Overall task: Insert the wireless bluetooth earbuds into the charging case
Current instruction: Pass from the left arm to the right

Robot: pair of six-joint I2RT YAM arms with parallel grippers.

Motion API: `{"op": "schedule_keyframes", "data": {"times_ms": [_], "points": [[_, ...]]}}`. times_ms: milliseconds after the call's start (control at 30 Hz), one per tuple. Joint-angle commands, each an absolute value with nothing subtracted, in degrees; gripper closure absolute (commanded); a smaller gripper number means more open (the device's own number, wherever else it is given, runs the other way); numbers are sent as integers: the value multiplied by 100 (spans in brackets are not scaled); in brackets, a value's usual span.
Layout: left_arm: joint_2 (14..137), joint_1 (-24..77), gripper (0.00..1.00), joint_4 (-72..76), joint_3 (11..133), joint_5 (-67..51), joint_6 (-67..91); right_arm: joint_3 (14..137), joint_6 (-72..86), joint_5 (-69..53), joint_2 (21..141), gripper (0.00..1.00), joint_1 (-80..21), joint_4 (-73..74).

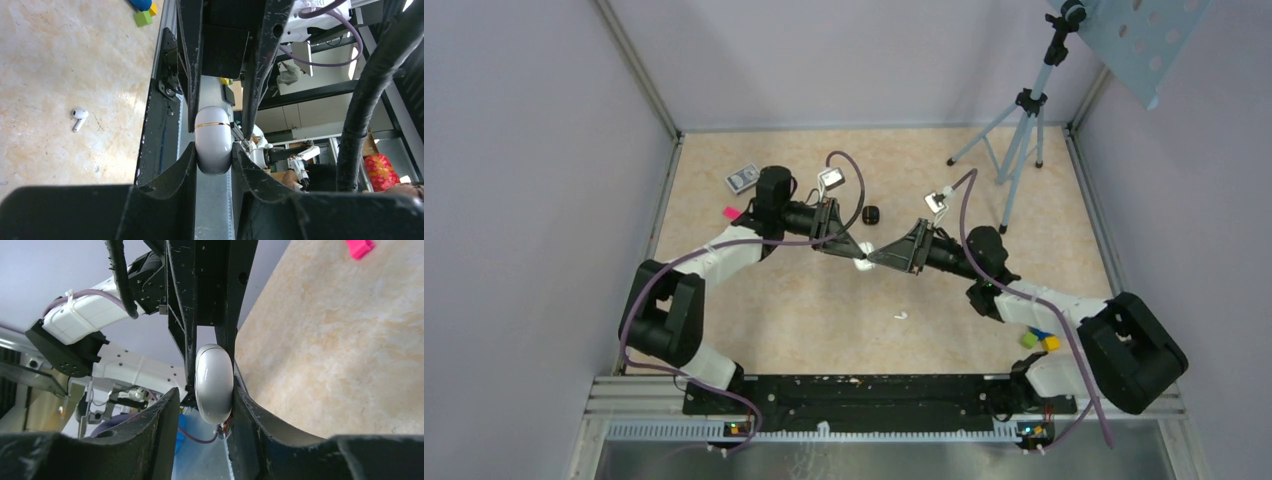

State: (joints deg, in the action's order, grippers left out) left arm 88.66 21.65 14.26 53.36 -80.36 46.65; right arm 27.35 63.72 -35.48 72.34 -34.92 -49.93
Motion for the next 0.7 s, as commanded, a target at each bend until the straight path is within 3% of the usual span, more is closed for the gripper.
{"op": "schedule_keyframes", "data": {"times_ms": [0,200,400,567,667], "points": [[8620,2152,100,1874,5465,-8244,4712,2803,7037,-4013,7563,61,-3445,-6706],[8514,2145,100,1934,5476,-8321,4755,2746,7359,-3985,7819,66,-3446,-7248],[8307,2154,100,2119,5406,-8529,4773,2755,7882,-4136,8156,100,-3437,-8172],[8108,2152,100,2138,5519,-8687,4766,2752,8875,-4225,8869,100,-3423,-9789],[8047,2150,100,2107,5616,-8685,4762,2857,8984,-4325,8971,100,-3428,-9875]]}}
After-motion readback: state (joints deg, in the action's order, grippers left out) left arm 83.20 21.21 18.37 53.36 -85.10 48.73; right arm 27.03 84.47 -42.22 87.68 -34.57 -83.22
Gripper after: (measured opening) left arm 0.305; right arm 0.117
